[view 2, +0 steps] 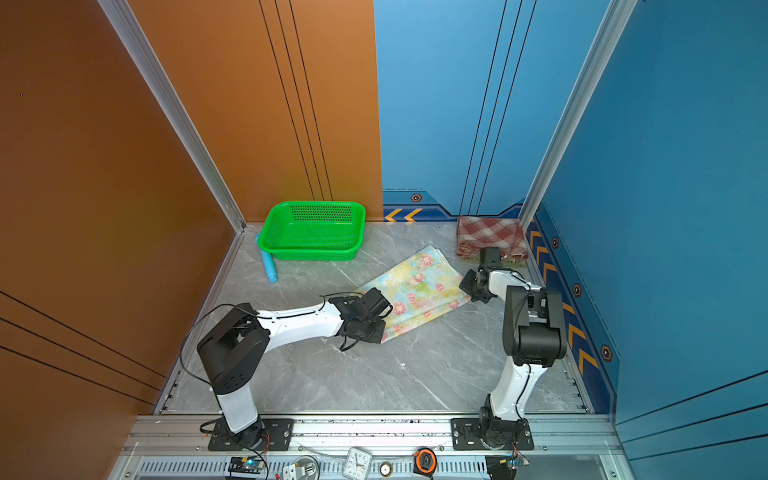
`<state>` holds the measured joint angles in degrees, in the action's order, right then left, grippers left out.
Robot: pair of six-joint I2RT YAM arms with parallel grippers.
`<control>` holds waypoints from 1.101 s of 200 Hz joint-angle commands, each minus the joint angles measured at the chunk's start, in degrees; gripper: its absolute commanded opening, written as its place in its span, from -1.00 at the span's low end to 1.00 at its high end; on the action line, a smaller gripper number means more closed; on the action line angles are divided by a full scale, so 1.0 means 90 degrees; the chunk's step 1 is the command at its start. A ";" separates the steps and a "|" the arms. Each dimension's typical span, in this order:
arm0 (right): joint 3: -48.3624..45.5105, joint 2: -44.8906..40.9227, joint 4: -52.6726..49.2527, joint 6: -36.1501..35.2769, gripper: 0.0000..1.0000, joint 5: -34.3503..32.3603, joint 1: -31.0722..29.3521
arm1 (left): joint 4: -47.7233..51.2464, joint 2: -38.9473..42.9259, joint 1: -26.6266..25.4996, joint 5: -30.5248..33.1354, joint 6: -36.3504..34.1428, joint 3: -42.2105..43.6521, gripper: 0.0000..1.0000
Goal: Fold and stack the skirts
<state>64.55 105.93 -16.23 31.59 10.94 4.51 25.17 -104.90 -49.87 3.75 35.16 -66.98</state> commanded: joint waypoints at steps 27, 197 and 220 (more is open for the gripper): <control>0.0582 -0.0172 -0.0094 0.0102 -0.87 0.0132 -0.0086 | 0.0433 0.0435 0.0154 0.0042 -0.0168 -0.0510 -1.00; -0.0421 -0.0723 -0.0371 -0.0140 -0.92 -0.0076 0.0055 | 0.0165 -0.0020 -0.0664 -0.0071 0.0390 -0.0137 -1.00; -0.0385 -0.0666 -0.0340 -0.0141 -0.92 -0.0053 0.0055 | 0.0140 -0.0157 -0.0741 -0.0094 0.0420 -0.0150 -1.00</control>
<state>61.34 99.15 -19.97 31.38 11.75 4.84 26.89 -105.21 -55.48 3.75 37.82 -68.95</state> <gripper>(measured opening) 0.048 0.050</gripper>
